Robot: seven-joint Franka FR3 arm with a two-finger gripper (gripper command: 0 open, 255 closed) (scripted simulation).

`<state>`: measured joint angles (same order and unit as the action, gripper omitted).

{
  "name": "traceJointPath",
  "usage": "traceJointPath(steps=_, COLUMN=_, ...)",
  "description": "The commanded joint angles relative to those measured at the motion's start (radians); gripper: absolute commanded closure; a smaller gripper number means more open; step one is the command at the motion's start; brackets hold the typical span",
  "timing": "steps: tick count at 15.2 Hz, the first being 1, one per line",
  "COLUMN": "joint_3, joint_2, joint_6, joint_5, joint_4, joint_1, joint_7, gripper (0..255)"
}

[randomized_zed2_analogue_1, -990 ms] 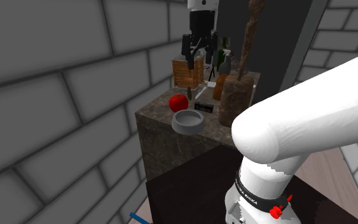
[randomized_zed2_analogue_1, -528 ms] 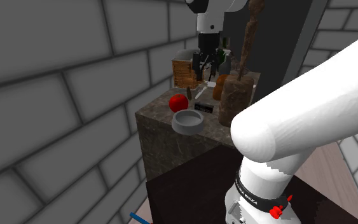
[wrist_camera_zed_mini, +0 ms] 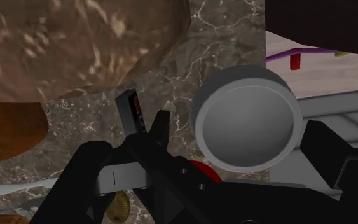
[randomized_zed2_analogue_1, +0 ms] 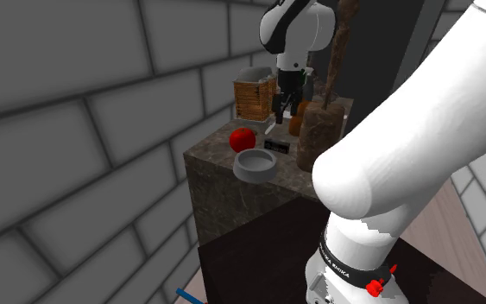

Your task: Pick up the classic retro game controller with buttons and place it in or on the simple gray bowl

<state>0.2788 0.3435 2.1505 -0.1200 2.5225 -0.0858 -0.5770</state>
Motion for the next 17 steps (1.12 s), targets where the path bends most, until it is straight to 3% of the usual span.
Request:
traceJointPath(steps=1, joint_3=0.03, joint_2=-0.087, joint_6=0.06, joint_5=0.013, joint_4=-0.03, joint_1=0.003, joint_7=-0.052, gripper=0)
traceJointPath(steps=7, joint_3=0.095, joint_2=-0.33, joint_6=0.201, joint_5=0.102, joint_4=-0.127, joint_1=-0.003, joint_7=-0.231, gripper=0)
traceJointPath(steps=13, joint_3=0.093, joint_2=-0.584, joint_6=0.287, joint_5=0.246, joint_4=-0.276, joint_1=-0.053, joint_7=-0.426, gripper=0)
traceJointPath(steps=17, joint_3=0.079, joint_2=-0.629, joint_6=0.325, joint_5=0.272, joint_4=-0.28, joint_1=-0.066, joint_7=-0.448, gripper=0)
